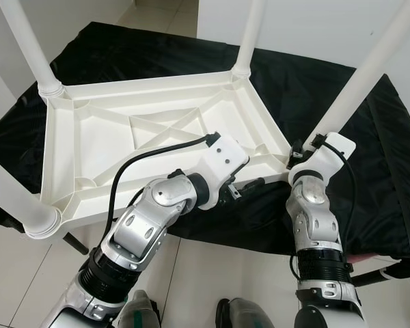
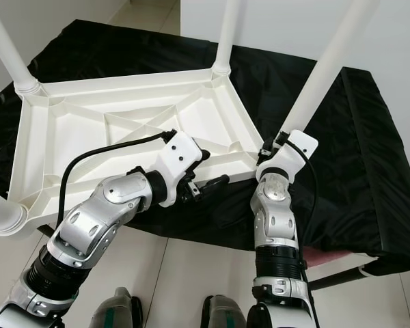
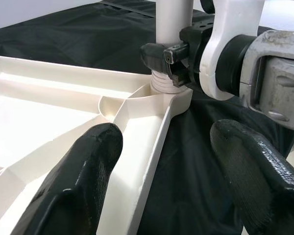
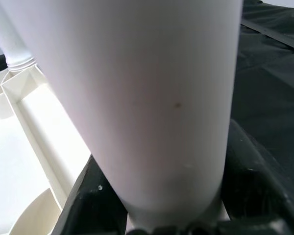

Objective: Building children table

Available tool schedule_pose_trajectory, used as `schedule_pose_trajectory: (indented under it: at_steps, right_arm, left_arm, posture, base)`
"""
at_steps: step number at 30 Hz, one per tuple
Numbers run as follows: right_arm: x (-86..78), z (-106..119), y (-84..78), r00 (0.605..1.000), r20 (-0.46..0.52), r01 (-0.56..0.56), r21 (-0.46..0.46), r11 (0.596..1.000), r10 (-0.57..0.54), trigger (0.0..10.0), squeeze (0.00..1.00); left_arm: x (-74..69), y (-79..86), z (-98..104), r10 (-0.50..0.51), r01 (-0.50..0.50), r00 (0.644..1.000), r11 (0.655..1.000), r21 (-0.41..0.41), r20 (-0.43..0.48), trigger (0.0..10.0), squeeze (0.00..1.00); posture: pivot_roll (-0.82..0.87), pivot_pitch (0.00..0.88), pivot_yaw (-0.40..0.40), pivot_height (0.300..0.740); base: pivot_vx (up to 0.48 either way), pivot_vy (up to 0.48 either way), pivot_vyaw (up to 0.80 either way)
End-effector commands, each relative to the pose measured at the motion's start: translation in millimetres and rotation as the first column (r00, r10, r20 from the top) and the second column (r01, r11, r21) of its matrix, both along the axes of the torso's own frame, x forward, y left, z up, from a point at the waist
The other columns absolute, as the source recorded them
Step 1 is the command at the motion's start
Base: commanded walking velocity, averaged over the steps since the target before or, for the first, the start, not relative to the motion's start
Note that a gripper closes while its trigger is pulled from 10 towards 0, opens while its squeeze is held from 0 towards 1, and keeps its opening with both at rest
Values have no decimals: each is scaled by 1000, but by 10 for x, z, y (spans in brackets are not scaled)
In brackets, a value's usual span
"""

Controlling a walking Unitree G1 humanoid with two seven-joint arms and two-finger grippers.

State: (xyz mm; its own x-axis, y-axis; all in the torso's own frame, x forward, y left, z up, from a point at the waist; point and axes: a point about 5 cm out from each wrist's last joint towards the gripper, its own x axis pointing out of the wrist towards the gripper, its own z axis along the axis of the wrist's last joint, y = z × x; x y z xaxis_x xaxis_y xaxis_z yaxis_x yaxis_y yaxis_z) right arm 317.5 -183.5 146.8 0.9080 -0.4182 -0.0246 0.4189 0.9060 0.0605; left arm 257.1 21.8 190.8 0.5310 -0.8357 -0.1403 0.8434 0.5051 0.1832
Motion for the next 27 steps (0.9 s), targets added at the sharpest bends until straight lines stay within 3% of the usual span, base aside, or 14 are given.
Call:
schedule_pose_trajectory:
  at_steps: [1, 2, 3, 4, 5, 6, 7, 14, 15, 20, 21, 22, 23, 27]
  right_arm:
    - [-21, -50, -116, 998, -40, 56, -25, 998, -57, 0, 0]
    - [-16, -37, -139, 997, -42, 61, -33, 998, -62, 1569, 0]
    - [-16, -37, -139, 997, -42, 61, -33, 998, -62, 1569, 0]
    - [-5, -32, -158, 997, -47, 55, -40, 998, -57, 10000, 0]
    - [-6, -28, -162, 997, -53, 56, -43, 998, -58, 10000, 0]
    - [-4, -22, -174, 997, -52, 50, -45, 998, -53, 10000, 933]
    - [-4, -15, -179, 998, -47, 43, -40, 998, -45, 10000, 1000]
    - [71, 26, -185, 996, -5, -92, -14, 996, 91, 10000, 1000]
    - [118, 32, -164, 982, -8, -191, 1, 982, 191, 10000, 1000]
    - [187, 49, -116, 926, -22, -376, 13, 926, 376, 10000, 1000]
    - [198, 52, -134, 900, -35, -435, -5, 900, 435, 10000, 0]
    - [206, 52, -161, 861, -58, -507, -42, 861, 505, 10000, 0]
    - [206, 52, -161, 861, -58, -507, -42, 861, 505, 10000, 0]
    - [219, 45, -249, 763, -113, -646, -111, 755, 636, 10000, 0]
  left_arm:
    - [-37, -16, -24, -10, 10, 1000, 1000, 0, -17, 10000, 0]
    - [-36, -19, -23, -10, 10, 1000, 1000, 0, -17, 10000, 0]
    - [-36, -19, -23, -10, 10, 1000, 1000, 0, -17, 10000, 0]
    - [-35, -20, -22, -10, 10, 1000, 1000, -1, -17, 10000, 0]
    - [-35, -22, -21, -11, 11, 1000, 1000, -1, -17, 10000, 0]
    - [-33, -23, -21, -10, 10, 1000, 1000, -1, -17, 10000, 0]
    - [-33, -24, -20, -11, 10, 1000, 1000, -1, -17, 10000, 0]
    - [-30, -18, -15, -9, 9, 1000, 1000, -2, -15, 10000, 0]
    - [-27, -16, -14, -7, 7, 1000, 1000, -2, -14, 10000, 0]
    - [-22, -10, -11, -5, 5, 1000, 1000, 0, -13, 10000, 0]
    - [-21, -8, -11, -3, 3, 1000, 1000, 0, -13, 10000, 0]
    - [-20, -5, -11, -1, 1, 1000, 1000, 0, -13, 10000, 0]
    - [-20, -5, -11, -1, 1, 1000, 1000, 0, -13, 10000, 0]
    - [-8, 6, -7, 4, -4, 1000, 1000, 2, -10, 10000, 0]
  posture:
    - [-37, 59, -54, 740]
    - [-40, 59, -55, 740]
    - [-40, 59, -55, 740]
    - [-42, 58, -55, 740]
    - [-43, 58, -54, 740]
    - [-43, 57, -55, 740]
    - [-43, 57, -55, 740]
    - [-43, 57, -55, 740]
    - [-42, 56, -56, 740]
    - [-40, 56, -57, 740]
    - [-36, 56, -58, 740]
    - [-36, 56, -58, 740]
    - [-36, 56, -58, 740]
    - [-34, 49, -56, 740]
  base:
    - [0, 0, 0]
    - [0, 0, 0]
    - [0, 0, 0]
    - [0, 0, 0]
    - [0, 0, 0]
    - [0, 0, 0]
    - [0, 0, 0]
    - [0, 0, 0]
    - [0, 0, 0]
    - [0, 0, 0]
    - [0, 0, 0]
    - [0, 0, 0]
    - [0, 0, 0]
    - [0, 0, 0]
